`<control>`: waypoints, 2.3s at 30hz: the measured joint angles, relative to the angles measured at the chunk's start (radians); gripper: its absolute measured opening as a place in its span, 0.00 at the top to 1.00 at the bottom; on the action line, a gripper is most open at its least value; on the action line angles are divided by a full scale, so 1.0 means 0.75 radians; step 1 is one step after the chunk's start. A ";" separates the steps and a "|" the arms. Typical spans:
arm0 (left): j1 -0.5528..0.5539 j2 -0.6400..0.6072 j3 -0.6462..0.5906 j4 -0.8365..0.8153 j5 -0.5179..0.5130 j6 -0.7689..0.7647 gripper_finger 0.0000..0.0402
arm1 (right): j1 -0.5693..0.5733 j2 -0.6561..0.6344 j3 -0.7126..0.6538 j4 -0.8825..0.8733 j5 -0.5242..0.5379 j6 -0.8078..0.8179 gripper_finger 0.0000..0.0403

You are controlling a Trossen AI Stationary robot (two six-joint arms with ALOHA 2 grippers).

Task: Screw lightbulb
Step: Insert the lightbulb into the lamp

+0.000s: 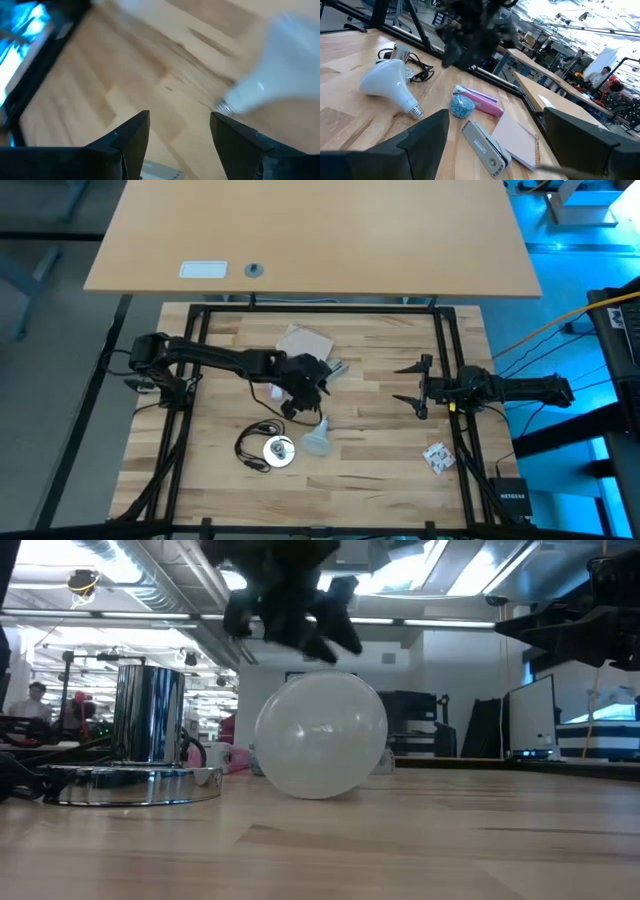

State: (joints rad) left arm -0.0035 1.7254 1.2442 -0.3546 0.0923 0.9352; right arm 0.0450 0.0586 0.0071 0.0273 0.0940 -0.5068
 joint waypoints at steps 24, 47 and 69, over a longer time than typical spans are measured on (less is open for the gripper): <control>-0.092 0.194 -0.001 -0.010 0.019 0.755 0.50 | 0.000 0.000 0.000 0.000 0.000 0.000 0.19; -0.127 0.338 -0.001 0.098 0.048 0.956 0.50 | 0.000 0.000 0.000 0.000 0.000 0.000 0.19; -0.173 0.364 -0.001 0.167 0.039 0.499 0.57 | 0.000 0.000 0.000 0.000 0.000 0.000 0.19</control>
State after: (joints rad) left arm -0.1334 1.9987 1.2434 -0.2297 0.1213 1.3094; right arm 0.0450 0.0582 0.0071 0.0273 0.0937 -0.5066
